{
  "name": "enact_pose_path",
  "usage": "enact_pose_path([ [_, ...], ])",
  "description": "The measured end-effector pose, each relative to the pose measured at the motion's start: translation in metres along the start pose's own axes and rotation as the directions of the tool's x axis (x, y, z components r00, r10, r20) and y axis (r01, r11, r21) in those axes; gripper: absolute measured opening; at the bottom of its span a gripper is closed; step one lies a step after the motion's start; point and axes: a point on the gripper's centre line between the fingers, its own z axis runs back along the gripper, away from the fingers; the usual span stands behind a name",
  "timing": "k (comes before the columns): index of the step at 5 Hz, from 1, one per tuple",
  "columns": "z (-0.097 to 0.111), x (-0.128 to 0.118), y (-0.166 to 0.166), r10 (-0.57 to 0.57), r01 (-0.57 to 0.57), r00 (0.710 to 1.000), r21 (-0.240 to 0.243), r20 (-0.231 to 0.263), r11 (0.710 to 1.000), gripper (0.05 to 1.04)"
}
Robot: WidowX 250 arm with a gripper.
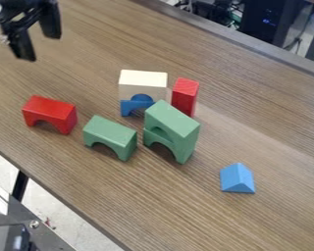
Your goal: Put the red thing on the top of whitr thing
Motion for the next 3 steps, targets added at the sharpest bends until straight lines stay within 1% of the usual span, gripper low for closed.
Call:
enact_pose_path([
  [1,-0.014,0.001,0.021,0.053,-0.053,0.998,0.047,0.019,0.997,0.998],
  [2,-0.032,-0.003,0.036,0.104,-0.108,0.993,0.071,0.059,0.992,0.998],
  [3,-0.049,-0.018,0.048,0.126,-0.136,0.987,0.1,0.102,0.986,0.998],
])
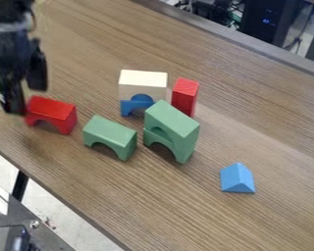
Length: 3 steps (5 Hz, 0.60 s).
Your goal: Put the red thing on the top of whitr thing
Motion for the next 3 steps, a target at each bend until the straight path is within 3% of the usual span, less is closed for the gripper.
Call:
enact_pose_path([
  [2,-0.004,-0.022,0.008,-0.012,0.012,1.0,-0.021,0.016,1.0,0.962],
  [3,-0.012,-0.023,0.005,-0.011,0.011,1.0,-0.056,0.015,0.998,0.661],
])
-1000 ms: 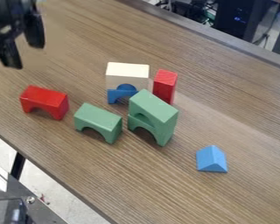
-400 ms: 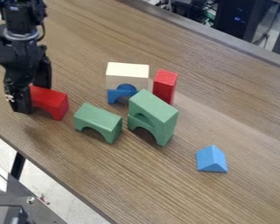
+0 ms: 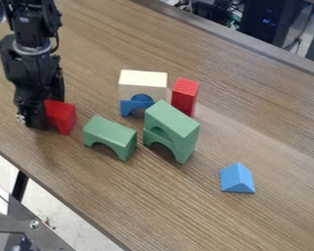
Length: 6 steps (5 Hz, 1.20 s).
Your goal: Put the red thing on the top of whitr thing
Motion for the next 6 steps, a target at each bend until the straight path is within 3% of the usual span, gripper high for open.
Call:
enact_pose_path([
  [1,-0.003,0.001,-0.004,0.013,-0.013,1.0,-0.026,0.009,1.0,0.599],
  [2,0.003,-0.004,0.003,0.001,-0.001,0.998,0.0,-0.056,1.0,0.598],
  [4,0.086,-0.012,-0.006,-0.092,0.069,0.982,-0.142,-0.163,0.987,0.598],
  [5,0.102,-0.019,-0.014,-0.11,0.078,0.977,-0.172,-0.184,0.982,0.598],
  [6,0.105,-0.039,-0.025,-0.083,0.051,0.986,-0.207,-0.148,0.977,0.598],
])
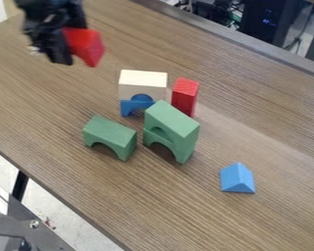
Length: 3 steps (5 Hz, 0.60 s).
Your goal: Put the red thing on the top of whitr thing
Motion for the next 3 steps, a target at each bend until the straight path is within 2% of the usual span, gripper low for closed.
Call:
enact_pose_path([
  [1,-0.014,-0.027,-0.006,0.025,-0.024,1.0,-0.034,0.012,0.999,0.598],
  [2,-0.028,-0.064,-0.008,0.003,-0.002,1.0,-0.028,0.017,1.0,0.598],
  [3,-0.029,-0.082,-0.017,0.02,-0.02,0.999,-0.014,0.026,1.0,0.598],
])
